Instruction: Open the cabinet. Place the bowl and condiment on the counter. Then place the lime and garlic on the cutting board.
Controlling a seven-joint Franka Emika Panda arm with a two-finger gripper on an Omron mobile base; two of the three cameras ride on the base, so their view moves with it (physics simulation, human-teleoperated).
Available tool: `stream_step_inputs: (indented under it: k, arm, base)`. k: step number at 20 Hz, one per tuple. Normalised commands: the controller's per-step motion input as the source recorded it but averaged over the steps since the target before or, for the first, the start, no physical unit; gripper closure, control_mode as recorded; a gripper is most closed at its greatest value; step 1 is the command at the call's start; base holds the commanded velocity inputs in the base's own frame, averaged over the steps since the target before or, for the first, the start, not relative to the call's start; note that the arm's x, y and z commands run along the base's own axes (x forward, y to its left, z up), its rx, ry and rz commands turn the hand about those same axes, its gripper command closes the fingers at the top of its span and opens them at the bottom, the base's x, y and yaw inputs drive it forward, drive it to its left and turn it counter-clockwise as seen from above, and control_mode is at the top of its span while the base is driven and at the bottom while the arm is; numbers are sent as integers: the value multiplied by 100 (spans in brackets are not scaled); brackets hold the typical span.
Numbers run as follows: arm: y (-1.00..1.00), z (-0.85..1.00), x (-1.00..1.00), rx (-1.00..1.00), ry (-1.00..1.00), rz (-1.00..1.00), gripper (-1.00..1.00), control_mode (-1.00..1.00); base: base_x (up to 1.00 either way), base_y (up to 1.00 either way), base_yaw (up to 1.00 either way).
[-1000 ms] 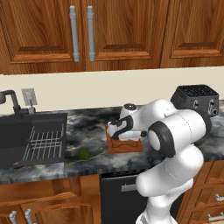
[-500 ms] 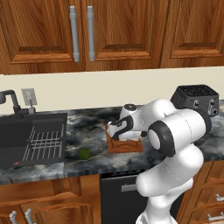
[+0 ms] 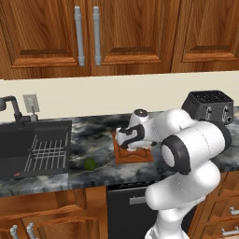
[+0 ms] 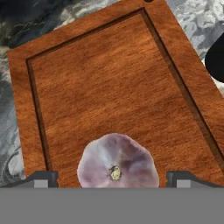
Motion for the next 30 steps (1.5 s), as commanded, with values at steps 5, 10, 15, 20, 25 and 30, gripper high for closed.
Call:
stream_step_inputs:
  k: [5, 10, 15, 20, 25, 30]
  arm:
    - [3, 35, -17, 0, -3, 0, -100, -100]
    - [6, 34, -20, 0, -2, 0, -100, -100]
    - [11, 30, -17, 0, 0, 0, -100, -100]
    - [28, 22, -16, 0, 0, 2, -100, -100]
    - [43, 9, -18, 0, 0, 9, -100, -100]
    - [45, 8, -12, 0, 0, 12, -100, -100]
  base:
    - [0, 0, 0]
    - [0, 0, 0]
    - [0, 0, 0]
    - [0, 0, 0]
    - [0, 0, 0]
    - [0, 0, 0]
